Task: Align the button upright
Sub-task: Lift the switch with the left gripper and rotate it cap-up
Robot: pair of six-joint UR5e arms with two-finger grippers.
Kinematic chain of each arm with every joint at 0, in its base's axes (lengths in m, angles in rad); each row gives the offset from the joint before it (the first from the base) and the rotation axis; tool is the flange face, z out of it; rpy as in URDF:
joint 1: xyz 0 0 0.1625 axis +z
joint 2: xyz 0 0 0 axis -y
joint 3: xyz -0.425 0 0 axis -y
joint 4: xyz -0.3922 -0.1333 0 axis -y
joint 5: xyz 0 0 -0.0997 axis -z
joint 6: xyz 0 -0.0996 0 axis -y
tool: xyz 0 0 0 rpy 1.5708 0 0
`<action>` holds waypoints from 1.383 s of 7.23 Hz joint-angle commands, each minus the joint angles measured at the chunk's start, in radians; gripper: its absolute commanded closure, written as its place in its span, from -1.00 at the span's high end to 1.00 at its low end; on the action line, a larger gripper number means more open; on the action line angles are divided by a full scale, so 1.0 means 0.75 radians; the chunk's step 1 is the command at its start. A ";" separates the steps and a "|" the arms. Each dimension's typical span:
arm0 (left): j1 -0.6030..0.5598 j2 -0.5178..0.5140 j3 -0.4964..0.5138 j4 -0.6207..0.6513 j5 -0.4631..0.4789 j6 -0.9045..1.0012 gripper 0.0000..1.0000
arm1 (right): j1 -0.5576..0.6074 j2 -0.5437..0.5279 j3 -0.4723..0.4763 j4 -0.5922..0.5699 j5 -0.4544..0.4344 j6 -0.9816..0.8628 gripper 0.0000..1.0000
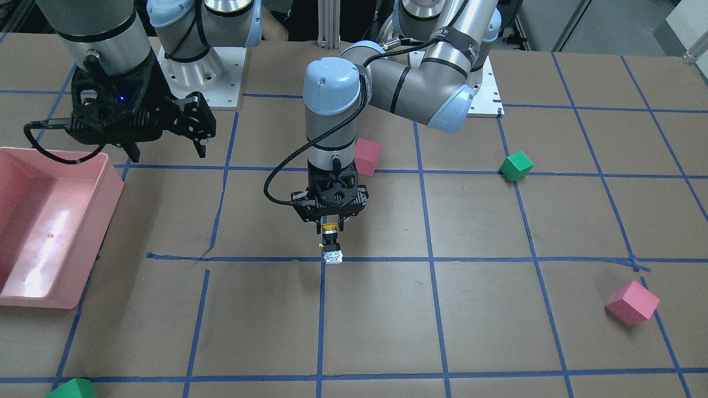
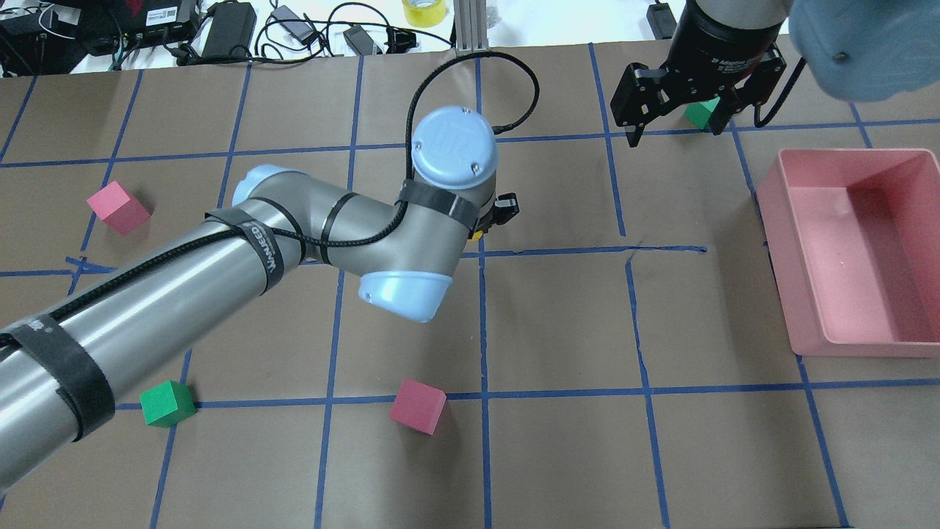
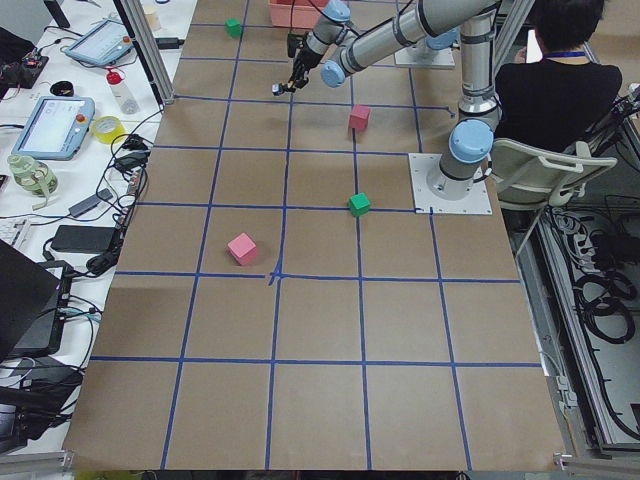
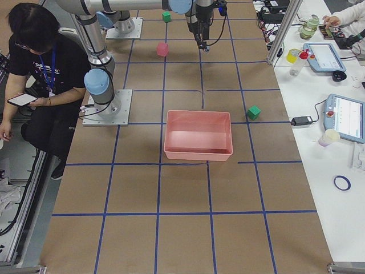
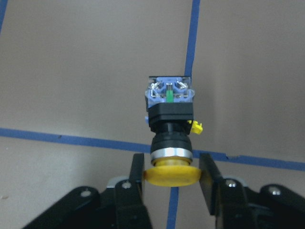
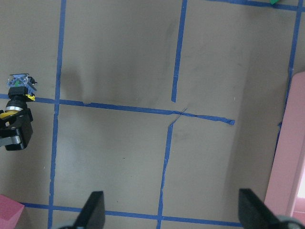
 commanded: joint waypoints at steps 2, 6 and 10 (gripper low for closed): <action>0.089 -0.027 0.056 -0.180 -0.314 -0.235 -1.00 | 0.000 0.000 0.001 0.000 0.000 0.000 1.00; 0.201 -0.101 0.072 -0.360 -0.533 -0.479 -1.00 | 0.000 0.000 0.017 -0.002 0.000 -0.002 1.00; 0.365 -0.179 0.095 -0.438 -0.861 -0.613 -1.00 | 0.000 0.000 0.017 -0.002 0.000 -0.002 1.00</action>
